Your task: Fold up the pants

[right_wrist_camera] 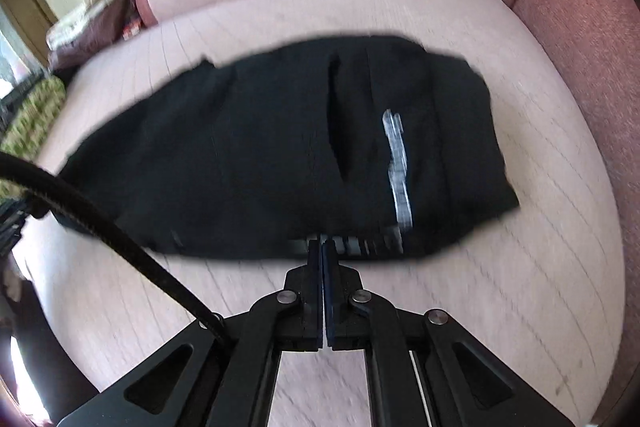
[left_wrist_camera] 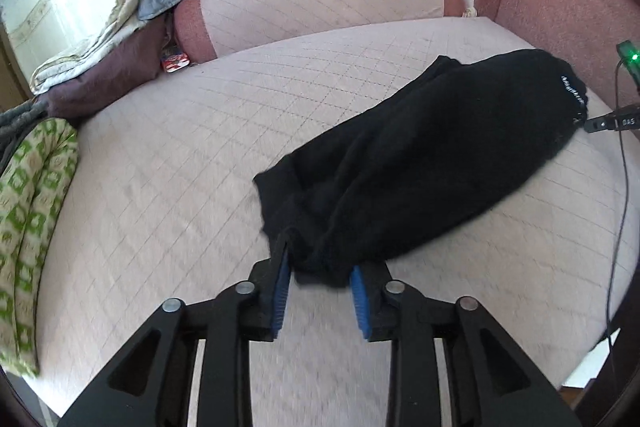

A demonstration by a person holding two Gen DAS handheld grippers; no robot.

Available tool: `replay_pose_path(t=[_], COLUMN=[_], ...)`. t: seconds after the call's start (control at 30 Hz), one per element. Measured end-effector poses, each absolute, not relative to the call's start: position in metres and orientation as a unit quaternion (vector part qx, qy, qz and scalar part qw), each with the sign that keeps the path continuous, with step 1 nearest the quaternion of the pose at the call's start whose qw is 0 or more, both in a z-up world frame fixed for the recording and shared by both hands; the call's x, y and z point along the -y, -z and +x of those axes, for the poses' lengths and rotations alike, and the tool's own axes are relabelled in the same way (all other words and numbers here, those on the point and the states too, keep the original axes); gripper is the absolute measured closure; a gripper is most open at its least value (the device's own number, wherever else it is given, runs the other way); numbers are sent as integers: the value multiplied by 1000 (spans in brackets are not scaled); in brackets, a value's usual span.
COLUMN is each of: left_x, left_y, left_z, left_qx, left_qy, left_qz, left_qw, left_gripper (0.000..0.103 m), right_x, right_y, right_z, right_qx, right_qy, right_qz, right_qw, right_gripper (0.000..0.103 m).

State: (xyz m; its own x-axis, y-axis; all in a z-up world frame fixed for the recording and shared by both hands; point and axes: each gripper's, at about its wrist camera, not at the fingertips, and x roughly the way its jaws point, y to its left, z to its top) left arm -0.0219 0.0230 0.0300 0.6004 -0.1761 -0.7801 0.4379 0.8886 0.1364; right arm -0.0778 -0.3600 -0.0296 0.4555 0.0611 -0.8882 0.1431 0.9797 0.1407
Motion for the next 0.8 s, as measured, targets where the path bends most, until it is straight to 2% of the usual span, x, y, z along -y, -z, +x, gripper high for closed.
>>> replay_pose_path(t=[0.1,0.17,0.2,0.27,0.4,0.5,0.6,0.8], left_x=[-47,-65,-75,-95,-139,-151,-159,-187], left_y=[-47,-58,-63,-66,-51,-31,-16,-24], left_z=[-32,-29,-23,-7,21,23,28,24], left_qx=[-403,-394,-391,-388,-382,-374,-401,-372], left_qy=[160,141,127,97,67,53,21,16], left_qz=[120,77,45,-21,-175,-189,-180,-225], left_qw=[893,905,910,916,905,906,898,900], left_gripper=[60,57,51,45,45,45,45,45], right_x=[354,346,338,322,249,178,103,3], right_y=[17,0,-9,-23,-46,-53,-48,-11], right_z=[-86,-84,-81,-72,-31,-1,23,55], right_qx=[-515,-500,-491,-476,-457,-453,-452,-484], right_qy=[45,41,35,8,-79,-145,-198,-266], right_qz=[70,62,58,56,38,22,-12,-94], right_qw=[853,863,869,878,885,879,870,828], right_gripper=[97,90,89,80,73,66,54,52])
